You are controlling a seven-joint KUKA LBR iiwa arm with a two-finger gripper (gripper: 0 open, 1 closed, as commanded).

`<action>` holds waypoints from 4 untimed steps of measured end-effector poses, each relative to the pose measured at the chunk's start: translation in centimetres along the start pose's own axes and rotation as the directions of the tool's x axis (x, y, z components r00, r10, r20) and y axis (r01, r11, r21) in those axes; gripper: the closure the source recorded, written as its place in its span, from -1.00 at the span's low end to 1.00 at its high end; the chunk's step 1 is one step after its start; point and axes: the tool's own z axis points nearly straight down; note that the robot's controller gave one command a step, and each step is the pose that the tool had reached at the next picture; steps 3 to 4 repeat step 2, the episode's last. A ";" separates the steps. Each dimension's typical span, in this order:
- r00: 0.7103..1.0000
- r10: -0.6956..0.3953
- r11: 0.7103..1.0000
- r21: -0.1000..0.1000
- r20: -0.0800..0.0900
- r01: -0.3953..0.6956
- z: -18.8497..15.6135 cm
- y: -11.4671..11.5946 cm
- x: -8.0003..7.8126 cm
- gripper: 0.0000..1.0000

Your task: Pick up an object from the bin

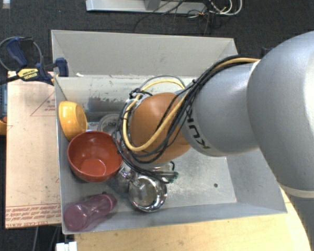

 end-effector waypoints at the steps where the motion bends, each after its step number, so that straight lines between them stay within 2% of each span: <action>1: 1.000 0.001 1.000 -0.004 -0.007 -0.001 -3.6 0.1 0.2 1.00; 2: 1.000 0.003 1.000 -0.001 0.000 -0.003 -6.4 0.0 0.0 1.00; 4: 1.000 0.003 1.000 -0.001 0.000 -0.003 -6.4 0.0 0.0 1.00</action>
Offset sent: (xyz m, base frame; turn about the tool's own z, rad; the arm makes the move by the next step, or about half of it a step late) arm -0.0021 -0.0005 0.0507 0.0007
